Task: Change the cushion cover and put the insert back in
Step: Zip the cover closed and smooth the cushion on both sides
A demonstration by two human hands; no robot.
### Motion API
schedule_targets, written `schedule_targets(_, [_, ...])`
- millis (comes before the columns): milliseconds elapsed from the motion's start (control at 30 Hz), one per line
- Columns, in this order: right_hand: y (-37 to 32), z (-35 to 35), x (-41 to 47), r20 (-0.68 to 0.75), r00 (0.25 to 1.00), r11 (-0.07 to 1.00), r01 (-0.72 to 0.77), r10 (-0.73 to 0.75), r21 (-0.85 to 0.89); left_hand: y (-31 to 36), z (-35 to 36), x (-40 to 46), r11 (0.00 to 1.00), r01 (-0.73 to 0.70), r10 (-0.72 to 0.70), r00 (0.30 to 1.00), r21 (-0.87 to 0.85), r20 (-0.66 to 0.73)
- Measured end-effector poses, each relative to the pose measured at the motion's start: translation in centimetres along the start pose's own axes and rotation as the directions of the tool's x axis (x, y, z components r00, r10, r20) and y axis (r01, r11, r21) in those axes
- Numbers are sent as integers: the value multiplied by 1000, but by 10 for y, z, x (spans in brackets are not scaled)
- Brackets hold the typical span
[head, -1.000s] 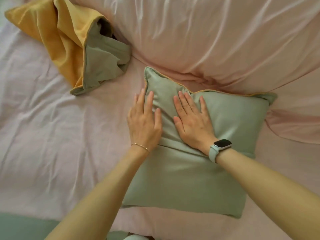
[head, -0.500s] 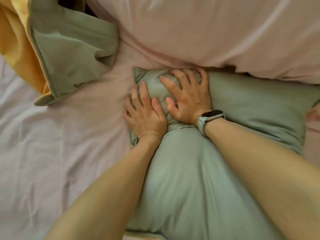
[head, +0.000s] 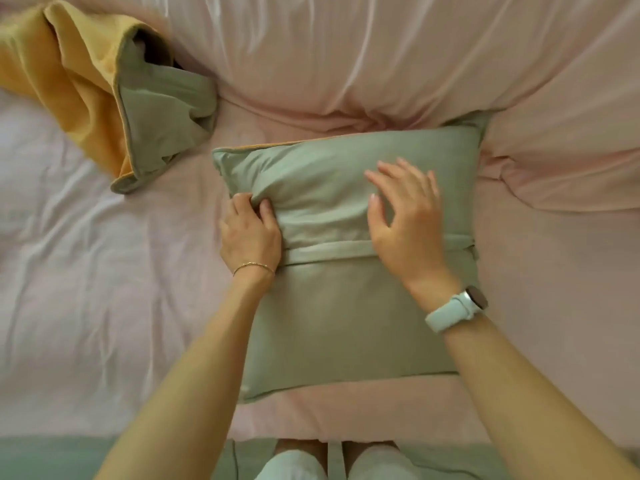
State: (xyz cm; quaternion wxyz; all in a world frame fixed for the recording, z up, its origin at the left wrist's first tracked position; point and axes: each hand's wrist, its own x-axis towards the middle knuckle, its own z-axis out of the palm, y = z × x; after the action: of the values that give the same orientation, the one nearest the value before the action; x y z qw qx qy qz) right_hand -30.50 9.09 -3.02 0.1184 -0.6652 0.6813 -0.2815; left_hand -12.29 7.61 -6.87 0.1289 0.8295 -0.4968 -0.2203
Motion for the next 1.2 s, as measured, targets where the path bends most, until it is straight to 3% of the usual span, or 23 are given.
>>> schedule_targets(100, [32, -36, -63, -129, 951, 928, -305, 283, -215, -7, -28, -16, 997, -25, 25, 1000, 68, -2])
schedule_targets(167, [35, -37, -93, 8, 833, 812, -537, 554, -229, -17, -41, -33, 997, 15, -15, 1000, 70, -8])
schedule_targets(233, [35, -25, -105, 178, 716, 737, -645, 675, -202, -30, -51, -57, 991, 131, -131, 991, 41, 2])
schedule_targets(333, [44, -10, -85, 229, 768, 798, -545, 598, -256, -43, -58, -104, 967, 254, -255, 965, 28, 61])
schedule_targets(433, [54, -11, -54, 259, 785, 821, -494, 563, -286, -48, -61, -123, 964, 229, -239, 969, 133, 66])
schedule_targets(533, [41, -15, -41, 193, 873, 889, -414, 448, -196, -32, -68, -103, 974, -43, 36, 999, 221, 34])
schedule_targets(633, [27, -26, -26, 176, 978, 993, -113, 108, 17, 5, -70, -82, 866, -454, 435, 890, 208, 132])
schedule_targets(700, [18, -41, -7, 269, 954, 982, 91, -134, 164, 27, -74, -72, 817, -540, 507, 840, 201, 192])
schedule_targets(767, [9, -51, 17, 337, 886, 939, 248, -319, 238, 29, -83, -72, 836, -461, 433, 888, 300, 158])
schedule_targets(833, [-3, -52, 32, 420, 825, 925, 312, -377, 217, 13, -91, -87, 883, -348, 339, 937, 316, 84])
schedule_targets(933, [-15, -35, 28, 558, 782, 949, 314, -278, 32, -20, -86, -101, 898, -247, 154, 951, 363, 266])
schedule_targets(1000, [-14, -23, 10, 510, 849, 971, 217, -139, -98, -26, -79, -88, 893, -208, 89, 951, 399, 297])
schedule_targets(1067, [-6, -17, -10, 394, 914, 983, -28, 100, -184, -15, -72, -66, 910, -250, 195, 962, 331, 191])
schedule_targets(1133, [4, -14, -27, 338, 883, 938, -254, 324, -234, 5, -64, -45, 872, -406, 381, 914, 273, 141])
schedule_targets(1200, [10, -12, -43, 344, 818, 880, -374, 462, -293, 21, -49, -26, 836, -484, 418, 867, 259, 272])
